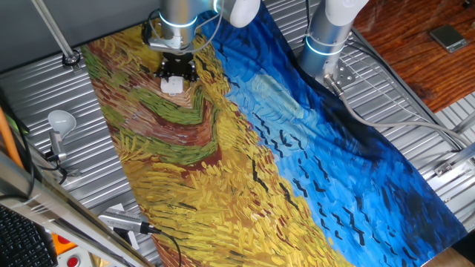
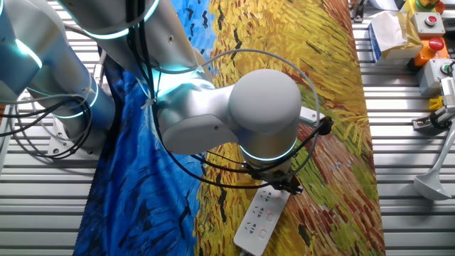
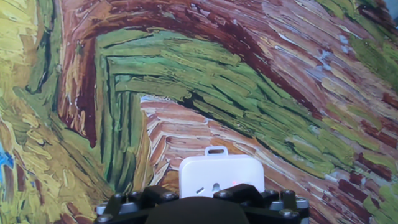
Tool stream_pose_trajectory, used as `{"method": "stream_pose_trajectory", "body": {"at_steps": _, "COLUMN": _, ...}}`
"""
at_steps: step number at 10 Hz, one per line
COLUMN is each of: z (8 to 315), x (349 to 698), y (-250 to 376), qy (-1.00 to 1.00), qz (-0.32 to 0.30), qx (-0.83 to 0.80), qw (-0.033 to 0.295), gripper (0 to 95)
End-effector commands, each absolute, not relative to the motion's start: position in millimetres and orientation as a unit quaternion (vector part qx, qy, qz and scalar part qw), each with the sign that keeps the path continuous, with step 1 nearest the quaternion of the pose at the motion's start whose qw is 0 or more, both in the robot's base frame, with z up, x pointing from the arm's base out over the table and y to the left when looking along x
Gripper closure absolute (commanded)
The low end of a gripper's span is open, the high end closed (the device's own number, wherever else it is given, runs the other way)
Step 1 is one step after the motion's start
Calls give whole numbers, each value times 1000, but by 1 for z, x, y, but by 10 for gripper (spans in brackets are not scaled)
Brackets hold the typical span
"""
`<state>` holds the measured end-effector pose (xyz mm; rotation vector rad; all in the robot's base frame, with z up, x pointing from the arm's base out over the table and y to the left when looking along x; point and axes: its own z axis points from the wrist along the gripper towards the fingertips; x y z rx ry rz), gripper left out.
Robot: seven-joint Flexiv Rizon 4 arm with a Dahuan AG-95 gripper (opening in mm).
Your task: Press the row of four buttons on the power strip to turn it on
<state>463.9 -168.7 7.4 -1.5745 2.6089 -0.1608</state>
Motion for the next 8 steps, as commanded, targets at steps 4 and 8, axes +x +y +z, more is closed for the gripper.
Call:
{"method": "stream_pose_trajectory", "body": {"at_steps": 4, "z": 8, "x": 463, "y": -167, "qy": 854, "qz": -57, "qx": -516, "qw": 39, "gripper": 190}}
{"method": "stream_pose_trajectory", "body": {"at_steps": 8, "z": 23, "x": 459, "y": -164, "qy": 855, "qz": -54, "qx": -514, "qw": 32, "gripper": 190}}
